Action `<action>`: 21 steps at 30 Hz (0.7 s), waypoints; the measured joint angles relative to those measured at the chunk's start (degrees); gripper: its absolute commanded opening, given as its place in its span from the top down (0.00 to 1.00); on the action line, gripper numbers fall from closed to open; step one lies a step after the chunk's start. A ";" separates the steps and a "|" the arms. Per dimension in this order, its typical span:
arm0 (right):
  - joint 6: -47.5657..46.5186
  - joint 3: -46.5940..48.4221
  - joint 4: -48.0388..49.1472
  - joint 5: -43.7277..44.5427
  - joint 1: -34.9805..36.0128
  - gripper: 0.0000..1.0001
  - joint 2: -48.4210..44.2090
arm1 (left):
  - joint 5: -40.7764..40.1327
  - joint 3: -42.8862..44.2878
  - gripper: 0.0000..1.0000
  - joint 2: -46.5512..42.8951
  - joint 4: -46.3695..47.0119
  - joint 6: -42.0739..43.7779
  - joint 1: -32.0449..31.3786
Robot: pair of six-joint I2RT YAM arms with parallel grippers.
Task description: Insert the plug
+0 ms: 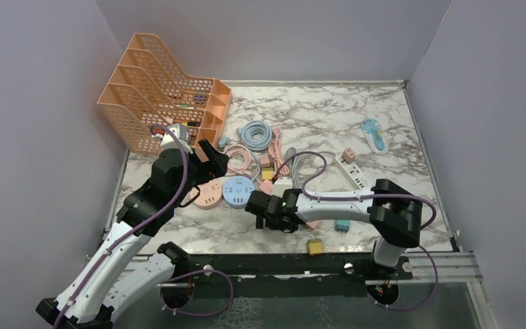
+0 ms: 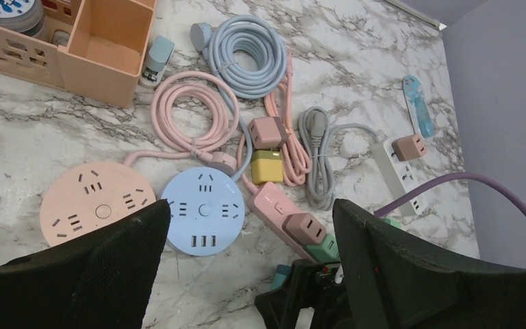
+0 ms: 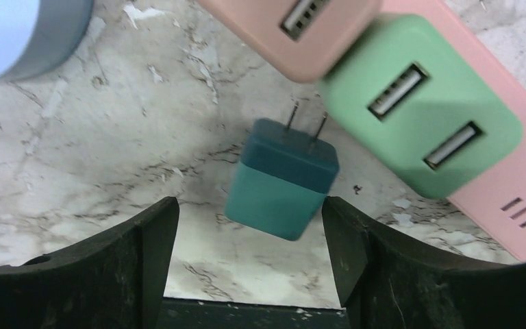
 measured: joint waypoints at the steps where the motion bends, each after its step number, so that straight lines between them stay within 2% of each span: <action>1: 0.59 0.76 -0.11 0.24 0.00 0.24 0.63 | 0.00 0.00 0.09 0.02 0.00 0.04 0.00; 8: 4.00 3.32 -1.64 2.08 -0.07 0.38 4.11 | -0.52 0.00 0.09 0.28 -0.02 0.76 0.00; 15: 4.70 3.87 -1.75 2.54 -1.33 0.38 4.68 | -0.81 -0.28 0.09 -0.09 -0.02 1.92 0.00; 21: 4.26 4.00 -1.36 2.54 -1.92 0.65 4.83 | -0.74 -1.60 0.09 0.09 -0.02 1.97 0.00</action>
